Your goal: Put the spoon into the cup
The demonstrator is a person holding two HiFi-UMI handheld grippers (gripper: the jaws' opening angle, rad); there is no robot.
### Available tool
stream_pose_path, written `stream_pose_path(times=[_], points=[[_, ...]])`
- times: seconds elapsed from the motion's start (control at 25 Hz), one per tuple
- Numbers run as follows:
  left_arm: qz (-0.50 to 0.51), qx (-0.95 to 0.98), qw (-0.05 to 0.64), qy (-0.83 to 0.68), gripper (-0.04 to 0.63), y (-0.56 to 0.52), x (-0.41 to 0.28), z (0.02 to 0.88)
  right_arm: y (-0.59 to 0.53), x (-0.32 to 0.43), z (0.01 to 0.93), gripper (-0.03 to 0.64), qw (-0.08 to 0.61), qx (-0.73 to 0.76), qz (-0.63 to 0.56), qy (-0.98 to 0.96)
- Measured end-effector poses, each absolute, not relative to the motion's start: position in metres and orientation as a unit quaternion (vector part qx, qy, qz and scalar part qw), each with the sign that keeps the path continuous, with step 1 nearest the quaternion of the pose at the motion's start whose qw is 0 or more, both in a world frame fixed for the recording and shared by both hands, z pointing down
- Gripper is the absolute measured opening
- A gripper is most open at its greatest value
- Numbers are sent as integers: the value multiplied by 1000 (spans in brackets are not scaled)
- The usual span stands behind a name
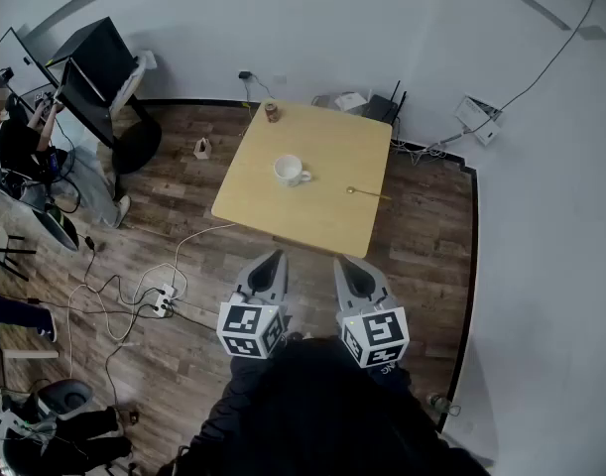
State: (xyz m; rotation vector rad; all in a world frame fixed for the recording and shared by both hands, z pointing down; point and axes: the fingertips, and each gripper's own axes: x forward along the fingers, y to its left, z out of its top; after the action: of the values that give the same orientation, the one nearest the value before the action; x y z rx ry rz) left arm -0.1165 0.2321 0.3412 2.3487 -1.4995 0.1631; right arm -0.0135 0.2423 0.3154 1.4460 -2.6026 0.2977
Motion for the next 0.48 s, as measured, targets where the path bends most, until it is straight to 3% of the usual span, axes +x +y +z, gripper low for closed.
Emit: stream_pose_path(times=[0.48], points=[[59,829,181,-526,35,237,-125,348,244,-18,319,21,56,492,120,-860]])
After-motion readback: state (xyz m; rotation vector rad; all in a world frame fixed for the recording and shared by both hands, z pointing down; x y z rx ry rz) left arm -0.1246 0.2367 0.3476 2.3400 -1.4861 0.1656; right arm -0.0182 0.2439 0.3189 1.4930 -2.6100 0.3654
